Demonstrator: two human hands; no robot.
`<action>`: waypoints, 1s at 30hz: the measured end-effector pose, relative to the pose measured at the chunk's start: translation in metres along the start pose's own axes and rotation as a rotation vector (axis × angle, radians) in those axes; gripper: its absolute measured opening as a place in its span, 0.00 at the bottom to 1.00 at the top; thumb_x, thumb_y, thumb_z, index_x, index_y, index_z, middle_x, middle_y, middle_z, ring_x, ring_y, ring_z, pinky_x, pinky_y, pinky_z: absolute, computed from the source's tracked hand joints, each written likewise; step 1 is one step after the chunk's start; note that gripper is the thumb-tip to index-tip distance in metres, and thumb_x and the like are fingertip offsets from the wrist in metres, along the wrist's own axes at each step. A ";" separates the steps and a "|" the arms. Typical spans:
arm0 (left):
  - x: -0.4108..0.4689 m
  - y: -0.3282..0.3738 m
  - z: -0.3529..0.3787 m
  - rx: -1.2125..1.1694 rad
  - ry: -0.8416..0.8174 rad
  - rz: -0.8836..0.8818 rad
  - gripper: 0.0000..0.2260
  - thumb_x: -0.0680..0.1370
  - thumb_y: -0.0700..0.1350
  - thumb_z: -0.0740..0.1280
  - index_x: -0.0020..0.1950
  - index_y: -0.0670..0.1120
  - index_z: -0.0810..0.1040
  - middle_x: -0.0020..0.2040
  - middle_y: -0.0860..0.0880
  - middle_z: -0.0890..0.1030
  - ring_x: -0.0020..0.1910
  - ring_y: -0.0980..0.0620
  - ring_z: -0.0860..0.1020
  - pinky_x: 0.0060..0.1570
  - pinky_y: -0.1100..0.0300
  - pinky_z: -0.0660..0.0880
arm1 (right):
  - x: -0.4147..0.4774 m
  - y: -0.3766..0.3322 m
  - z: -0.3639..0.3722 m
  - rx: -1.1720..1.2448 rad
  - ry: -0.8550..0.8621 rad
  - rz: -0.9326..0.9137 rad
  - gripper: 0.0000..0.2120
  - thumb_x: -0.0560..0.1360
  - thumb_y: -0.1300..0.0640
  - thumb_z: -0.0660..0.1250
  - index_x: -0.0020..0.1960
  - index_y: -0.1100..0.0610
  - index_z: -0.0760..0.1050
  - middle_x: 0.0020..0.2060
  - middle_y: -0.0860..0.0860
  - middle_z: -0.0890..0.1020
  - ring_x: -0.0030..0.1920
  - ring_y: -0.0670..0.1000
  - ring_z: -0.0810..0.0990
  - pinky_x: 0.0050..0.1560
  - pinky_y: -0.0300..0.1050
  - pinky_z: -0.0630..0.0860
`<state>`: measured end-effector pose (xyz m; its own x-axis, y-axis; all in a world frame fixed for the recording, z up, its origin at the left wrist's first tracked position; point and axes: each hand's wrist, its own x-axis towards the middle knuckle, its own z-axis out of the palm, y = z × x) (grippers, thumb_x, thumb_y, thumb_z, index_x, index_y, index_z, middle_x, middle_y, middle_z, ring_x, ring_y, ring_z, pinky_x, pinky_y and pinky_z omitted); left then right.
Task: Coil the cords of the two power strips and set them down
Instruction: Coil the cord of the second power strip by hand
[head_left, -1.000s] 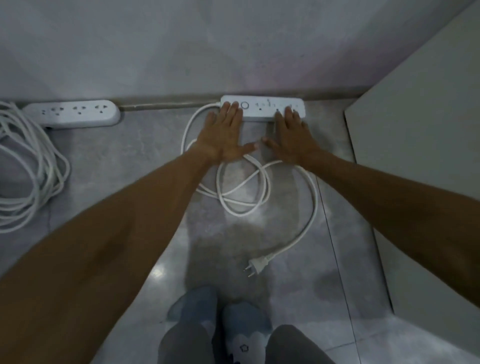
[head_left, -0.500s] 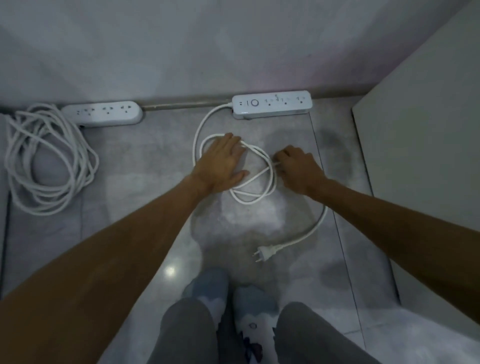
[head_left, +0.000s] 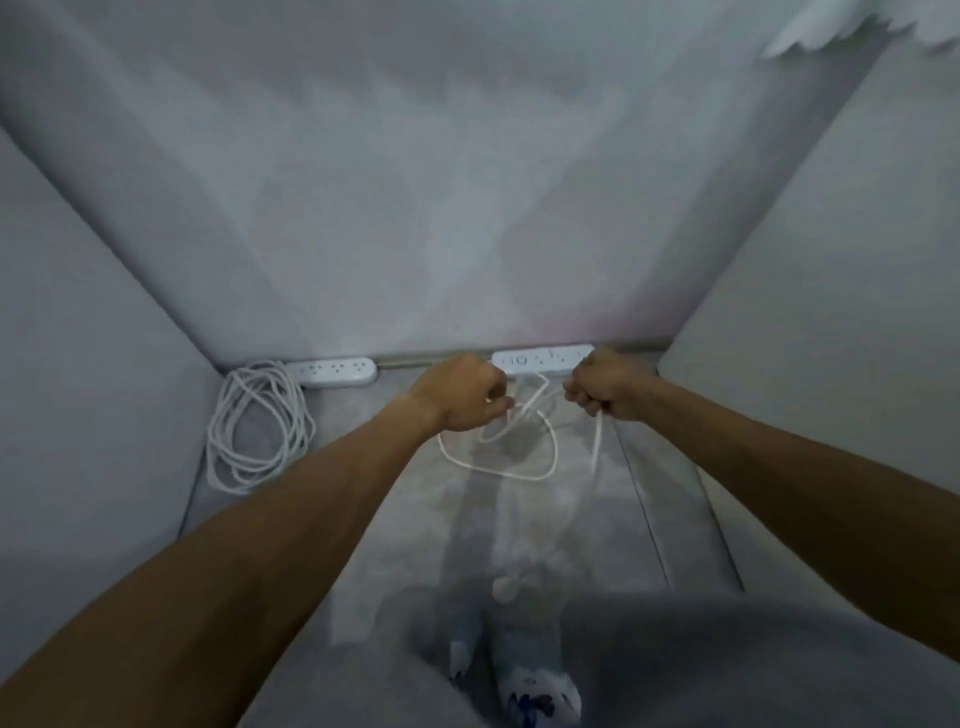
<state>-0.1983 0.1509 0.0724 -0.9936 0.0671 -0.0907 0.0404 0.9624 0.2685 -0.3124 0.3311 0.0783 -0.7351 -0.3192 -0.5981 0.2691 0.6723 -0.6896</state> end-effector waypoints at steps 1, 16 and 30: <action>-0.004 0.009 -0.022 -0.028 -0.008 -0.026 0.18 0.79 0.59 0.62 0.44 0.47 0.82 0.44 0.46 0.83 0.44 0.45 0.81 0.43 0.53 0.77 | -0.013 -0.018 -0.003 0.105 0.004 0.030 0.14 0.79 0.73 0.57 0.36 0.66 0.70 0.31 0.59 0.73 0.19 0.46 0.67 0.17 0.33 0.60; -0.073 0.121 -0.185 -0.336 -0.092 -0.016 0.24 0.69 0.64 0.73 0.59 0.52 0.81 0.56 0.53 0.80 0.53 0.53 0.77 0.55 0.59 0.74 | -0.174 -0.159 -0.063 1.132 -0.065 0.075 0.15 0.82 0.66 0.50 0.39 0.61 0.67 0.33 0.55 0.69 0.11 0.48 0.56 0.13 0.32 0.54; -0.098 0.012 -0.164 -0.482 0.169 -0.475 0.22 0.76 0.57 0.70 0.31 0.42 0.74 0.26 0.46 0.71 0.25 0.49 0.69 0.29 0.60 0.68 | -0.148 -0.091 -0.133 1.139 0.079 0.002 0.12 0.82 0.70 0.51 0.44 0.72 0.69 0.42 0.64 0.76 0.36 0.61 0.79 0.25 0.54 0.80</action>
<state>-0.1175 0.1126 0.2421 -0.8963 -0.4121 -0.1640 -0.4154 0.6505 0.6359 -0.3111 0.4060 0.2840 -0.7604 -0.2493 -0.5996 0.6486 -0.3364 -0.6827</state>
